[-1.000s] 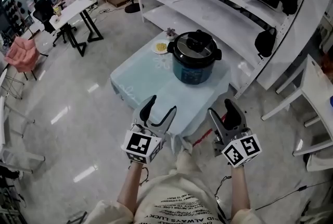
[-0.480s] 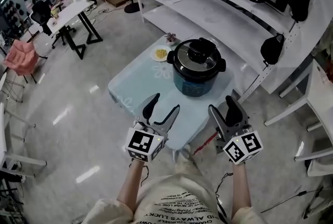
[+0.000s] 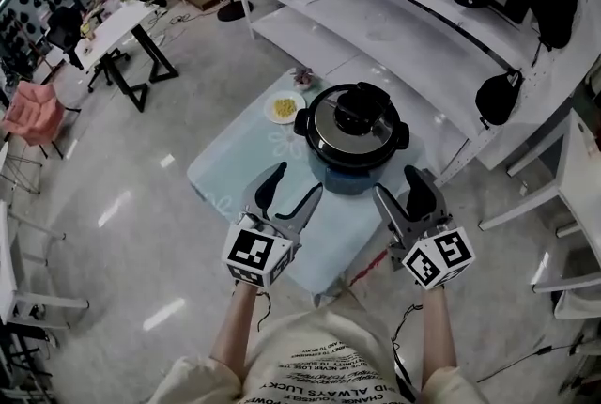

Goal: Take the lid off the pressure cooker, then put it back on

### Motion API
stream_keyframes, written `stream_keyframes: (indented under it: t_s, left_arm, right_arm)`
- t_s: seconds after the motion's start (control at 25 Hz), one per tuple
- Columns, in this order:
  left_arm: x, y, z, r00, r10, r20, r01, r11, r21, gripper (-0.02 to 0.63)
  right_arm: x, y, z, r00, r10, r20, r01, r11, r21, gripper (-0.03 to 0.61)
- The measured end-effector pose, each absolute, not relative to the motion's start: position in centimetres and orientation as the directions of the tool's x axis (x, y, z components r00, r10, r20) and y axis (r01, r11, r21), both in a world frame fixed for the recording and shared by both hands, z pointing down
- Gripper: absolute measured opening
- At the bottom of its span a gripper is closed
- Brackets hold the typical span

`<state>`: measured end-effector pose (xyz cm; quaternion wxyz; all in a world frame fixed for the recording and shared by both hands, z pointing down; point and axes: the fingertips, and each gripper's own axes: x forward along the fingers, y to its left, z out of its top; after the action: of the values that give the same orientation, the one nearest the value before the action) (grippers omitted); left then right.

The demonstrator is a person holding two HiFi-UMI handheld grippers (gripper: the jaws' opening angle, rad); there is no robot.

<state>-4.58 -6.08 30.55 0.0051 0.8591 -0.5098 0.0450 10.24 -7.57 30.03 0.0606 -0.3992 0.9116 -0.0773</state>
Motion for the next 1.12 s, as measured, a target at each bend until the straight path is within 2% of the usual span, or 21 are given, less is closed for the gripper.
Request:
stream_keyframes:
  t_s: [0.64, 1.12]
  left_arm:
    - [-3.2, -16.4, 32.0, 0.574, -0.804, 0.154, -0.805, -0.589, -0.075, 0.28]
    - [-0.5, -22.3, 33.4, 0.733, -0.608, 0.305, -0.588, -0.792, -0.166, 0.284]
  right_arm:
    - [9.1, -17.2, 32.2, -0.711, -0.702, 0.035, -0.698, 0.699, -0.155, 0.295]
    - [7.3, -22.1, 33.4, -0.753, -0.645, 0.128, -0.656, 0.749, -0.088, 0.307]
